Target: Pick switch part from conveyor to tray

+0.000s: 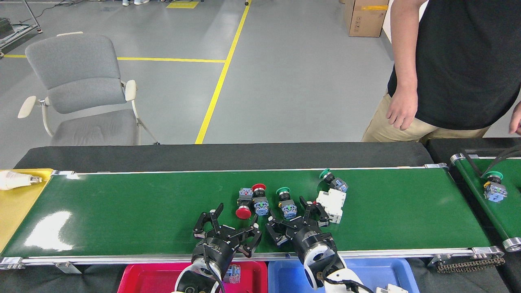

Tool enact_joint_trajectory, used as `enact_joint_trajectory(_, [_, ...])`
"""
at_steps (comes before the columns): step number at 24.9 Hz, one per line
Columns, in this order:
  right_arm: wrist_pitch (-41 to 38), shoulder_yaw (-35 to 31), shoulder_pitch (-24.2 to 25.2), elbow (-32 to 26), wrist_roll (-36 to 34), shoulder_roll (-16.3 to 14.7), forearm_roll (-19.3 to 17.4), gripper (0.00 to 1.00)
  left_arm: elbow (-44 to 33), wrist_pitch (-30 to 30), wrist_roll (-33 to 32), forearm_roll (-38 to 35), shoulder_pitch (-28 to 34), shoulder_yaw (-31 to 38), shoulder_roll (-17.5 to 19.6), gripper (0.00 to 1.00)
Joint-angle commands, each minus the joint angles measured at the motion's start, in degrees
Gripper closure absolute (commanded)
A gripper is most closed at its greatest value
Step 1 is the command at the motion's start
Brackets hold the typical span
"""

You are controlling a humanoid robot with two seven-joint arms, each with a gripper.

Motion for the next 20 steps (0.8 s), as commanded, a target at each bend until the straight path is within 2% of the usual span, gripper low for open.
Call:
enact_joint_trajectory(1, [0.4,0.1,-1.1,-0.4,-0.7,-0.4,-0.2,0.97,0.2,0.6,0.3,0.1,-1.1,0.8,-0.2,0.0])
enact_joint_trajectory(4, [0.2,0.1,-0.8,-0.9,-0.7,-0.5,-0.4,0.98,1.3,0.7,0.3,0.1,-1.8,2.0,-0.2,0.03])
enact_joint_trajectory(6, [0.2,0.1,-0.6,-1.5,-0.7,-0.6,-0.5,0.98,2.2,1.0,0.7,0.1,-2.4,2.9,-0.2,0.11])
enact_joint_trajectory(9, [-0.2,0.0,0.0,-3.4,-0.8,-1.3,-0.5,0.98,3.5,2.5,0.9,0.1,-2.7,3.1,0.0,0.42])
enact_joint_trajectory(13, [-5.2,-0.4,3.7,-11.5,-2.2,-6.1,-1.6,0.98,3.8,2.6,1.0,0.2,-2.6,4.5,0.3,0.66])
enact_joint_trajectory(16, [-9.1,-0.4,7.5,-19.8,-2.2,-10.9,-5.3,0.98,3.4,2.2,1.0,0.7,-2.4,4.9,0.4,0.8])
enact_joint_trajectory(20, [-12.3,-0.4,13.3,-27.4,-2.2,-15.1,-6.3,0.98,-1.1,-0.7,1.0,3.0,0.1,4.8,1.4,0.87])
